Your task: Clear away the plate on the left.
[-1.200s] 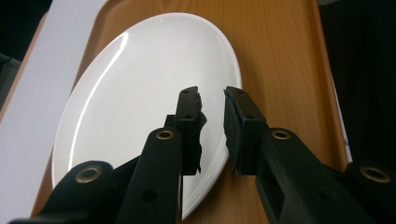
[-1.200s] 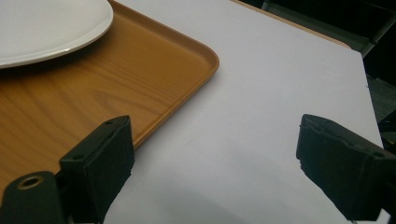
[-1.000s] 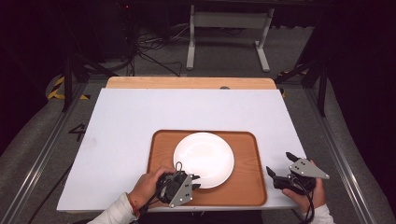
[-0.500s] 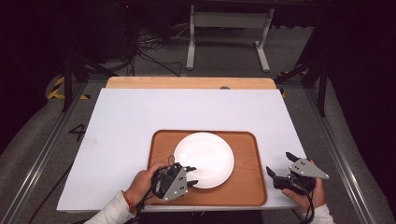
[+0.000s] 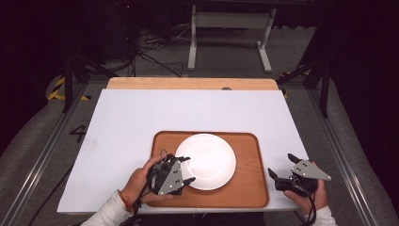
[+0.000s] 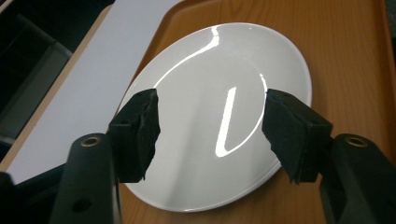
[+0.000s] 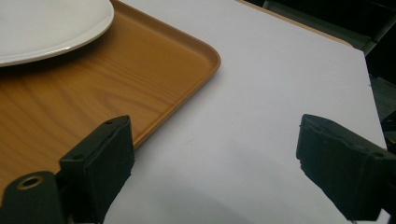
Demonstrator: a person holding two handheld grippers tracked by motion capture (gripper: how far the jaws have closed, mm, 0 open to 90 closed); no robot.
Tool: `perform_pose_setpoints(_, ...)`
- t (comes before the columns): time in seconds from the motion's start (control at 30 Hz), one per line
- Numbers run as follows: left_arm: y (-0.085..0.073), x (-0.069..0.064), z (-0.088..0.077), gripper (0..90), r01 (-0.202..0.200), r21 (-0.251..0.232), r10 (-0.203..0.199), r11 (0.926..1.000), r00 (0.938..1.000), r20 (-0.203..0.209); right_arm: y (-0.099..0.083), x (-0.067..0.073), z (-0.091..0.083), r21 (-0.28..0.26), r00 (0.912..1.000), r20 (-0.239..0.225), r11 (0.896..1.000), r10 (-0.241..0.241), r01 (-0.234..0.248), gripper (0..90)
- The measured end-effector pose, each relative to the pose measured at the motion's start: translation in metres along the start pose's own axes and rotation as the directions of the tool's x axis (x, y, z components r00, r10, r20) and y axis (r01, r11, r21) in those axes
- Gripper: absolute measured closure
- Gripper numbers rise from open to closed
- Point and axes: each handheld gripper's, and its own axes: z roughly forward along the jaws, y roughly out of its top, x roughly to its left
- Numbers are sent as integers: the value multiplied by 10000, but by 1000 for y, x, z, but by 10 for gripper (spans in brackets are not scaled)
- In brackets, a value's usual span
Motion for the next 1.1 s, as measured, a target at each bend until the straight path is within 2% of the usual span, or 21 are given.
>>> perform_pose_setpoints(0.07, -1, 3, -1, 310, 69, 65, -68, 10000, 9998, -206, 0, 0, 0, -1, 10000, -1, 10000, 4, -4, 120)
perform_pose_setpoints(0.23, -5, 10, -4, 222, 448, 23, -447, 9990, 9985, -325, 0, 0, 0, -1, 10000, 2, 10000, 3, -3, 119)
perform_pose_setpoints(0.37, -9, 14, -6, 183, 505, 66, -501, 9987, 9973, -545, 0, 0, 0, -2, 10000, 11, 10000, -5, 5, 120)
perform_pose_setpoints(0.47, -14, 20, -9, 154, 754, 134, -744, 9971, 9953, -613, 0, 0, 0, 3, 10000, 13, 10000, -19, 19, 120)
perform_pose_setpoints(0.77, -30, 34, -15, 134, 1202, 213, -1186, 9925, 9908, -647, 0, 0, 0, 5, 10000, 33, 10000, -36, 36, 120)
perform_pose_setpoints(0.9, -39, 41, -19, 128, 1242, 326, -1210, 9917, 9887, -881, 0, 1, 0, 11, 10000, 38, 10000, -48, 48, 119)
perform_pose_setpoints(1.1, -55, 50, -27, 134, 1637, 301, -1581, 9860, 9777, -1381, 1, 1, 0, 10, 10000, 45, 10000, -58, 58, 120)
